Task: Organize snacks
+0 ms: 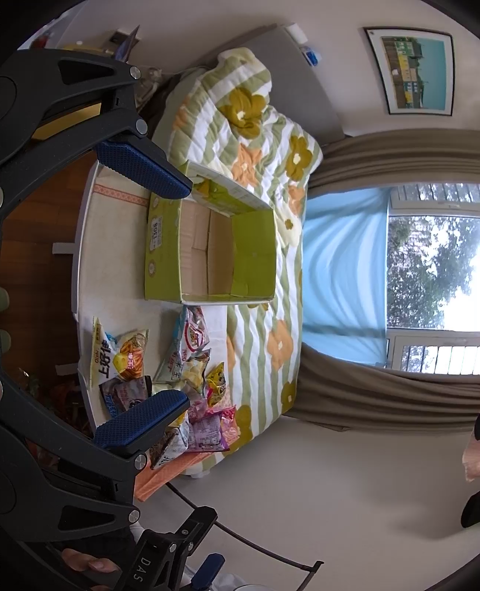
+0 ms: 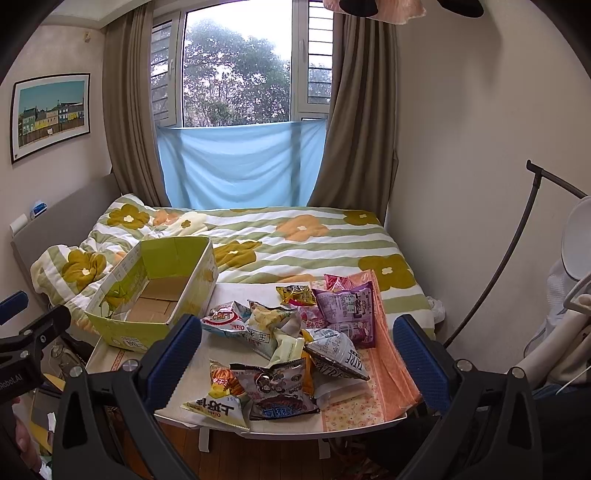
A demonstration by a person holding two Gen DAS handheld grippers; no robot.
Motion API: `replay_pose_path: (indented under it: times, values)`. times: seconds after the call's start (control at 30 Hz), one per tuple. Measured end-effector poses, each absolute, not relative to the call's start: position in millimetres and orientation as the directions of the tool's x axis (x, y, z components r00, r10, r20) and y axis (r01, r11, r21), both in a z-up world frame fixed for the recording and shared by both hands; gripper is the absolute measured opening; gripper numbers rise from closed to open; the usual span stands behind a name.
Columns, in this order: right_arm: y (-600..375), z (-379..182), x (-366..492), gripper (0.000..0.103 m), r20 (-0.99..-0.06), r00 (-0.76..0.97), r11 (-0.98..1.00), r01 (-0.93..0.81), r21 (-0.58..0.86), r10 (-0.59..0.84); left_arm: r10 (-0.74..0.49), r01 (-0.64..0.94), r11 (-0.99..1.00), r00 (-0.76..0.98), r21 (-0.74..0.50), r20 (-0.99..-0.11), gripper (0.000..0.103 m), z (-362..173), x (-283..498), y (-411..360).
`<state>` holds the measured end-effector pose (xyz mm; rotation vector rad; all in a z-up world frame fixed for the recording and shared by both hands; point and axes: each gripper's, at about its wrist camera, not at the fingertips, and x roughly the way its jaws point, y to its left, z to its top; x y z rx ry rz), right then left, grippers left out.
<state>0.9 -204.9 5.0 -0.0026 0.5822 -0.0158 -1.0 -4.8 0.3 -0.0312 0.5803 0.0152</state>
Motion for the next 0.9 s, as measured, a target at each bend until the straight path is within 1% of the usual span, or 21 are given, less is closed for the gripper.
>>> replay_pose_path:
  times: [0.9]
  values:
    - [-206.1, 8.9, 1.8, 0.103, -0.549, 0.836, 1.0, 0.018, -0.003, -0.017, -0.006, -0.013, 0.999, 0.839, -0.031, -0.545, 0.102, 4.9, 1.9, -3.5]
